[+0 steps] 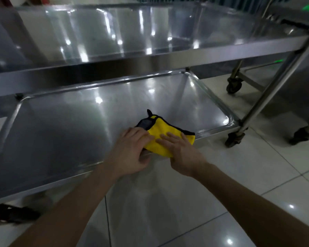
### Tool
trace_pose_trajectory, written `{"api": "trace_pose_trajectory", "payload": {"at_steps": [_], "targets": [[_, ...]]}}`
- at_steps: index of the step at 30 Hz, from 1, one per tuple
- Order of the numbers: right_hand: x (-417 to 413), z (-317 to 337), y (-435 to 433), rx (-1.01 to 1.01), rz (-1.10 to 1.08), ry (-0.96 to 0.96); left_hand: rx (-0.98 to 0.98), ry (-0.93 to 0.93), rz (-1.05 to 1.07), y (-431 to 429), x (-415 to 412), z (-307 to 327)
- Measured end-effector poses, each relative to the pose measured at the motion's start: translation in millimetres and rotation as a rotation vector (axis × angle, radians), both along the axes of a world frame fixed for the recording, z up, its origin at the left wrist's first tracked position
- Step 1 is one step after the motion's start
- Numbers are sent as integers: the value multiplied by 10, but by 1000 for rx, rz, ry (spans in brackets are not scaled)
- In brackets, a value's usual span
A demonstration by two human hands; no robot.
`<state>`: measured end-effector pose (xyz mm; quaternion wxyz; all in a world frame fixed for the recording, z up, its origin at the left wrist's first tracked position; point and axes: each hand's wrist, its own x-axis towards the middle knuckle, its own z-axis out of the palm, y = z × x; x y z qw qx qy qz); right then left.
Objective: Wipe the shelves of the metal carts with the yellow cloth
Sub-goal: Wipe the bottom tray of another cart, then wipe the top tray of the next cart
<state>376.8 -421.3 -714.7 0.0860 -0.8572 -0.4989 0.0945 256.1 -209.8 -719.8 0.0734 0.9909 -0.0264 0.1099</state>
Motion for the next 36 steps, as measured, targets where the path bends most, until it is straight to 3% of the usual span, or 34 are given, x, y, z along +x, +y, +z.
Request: {"api": "trace_pose_trajectory", "payload": {"at_steps": [6, 11, 15, 19, 23, 27, 36], "targets": [[-57, 687, -386, 71, -194, 304, -96, 171, 98, -117, -9, 305], [-186, 1605, -707, 92, -336, 492, -486, 267, 204, -437, -156, 1160], [-288, 2533, -1051, 26, -441, 518, -680, 481, 233, -675, -248, 2079], [-300, 3588, -1500, 106, -635, 598, -760, 501, 239, -976, -132, 3191], [-138, 4701, -1859, 241, -856, 609, -961, 535, 365, -1384, 102, 4358], [67, 5689, -2249, 381, -923, 627, -956, 490, 303, -1776, 350, 5370], [399, 6784, -3030, 647, -948, 650, -924, 286, 295, -2361, 916, 6704]]}}
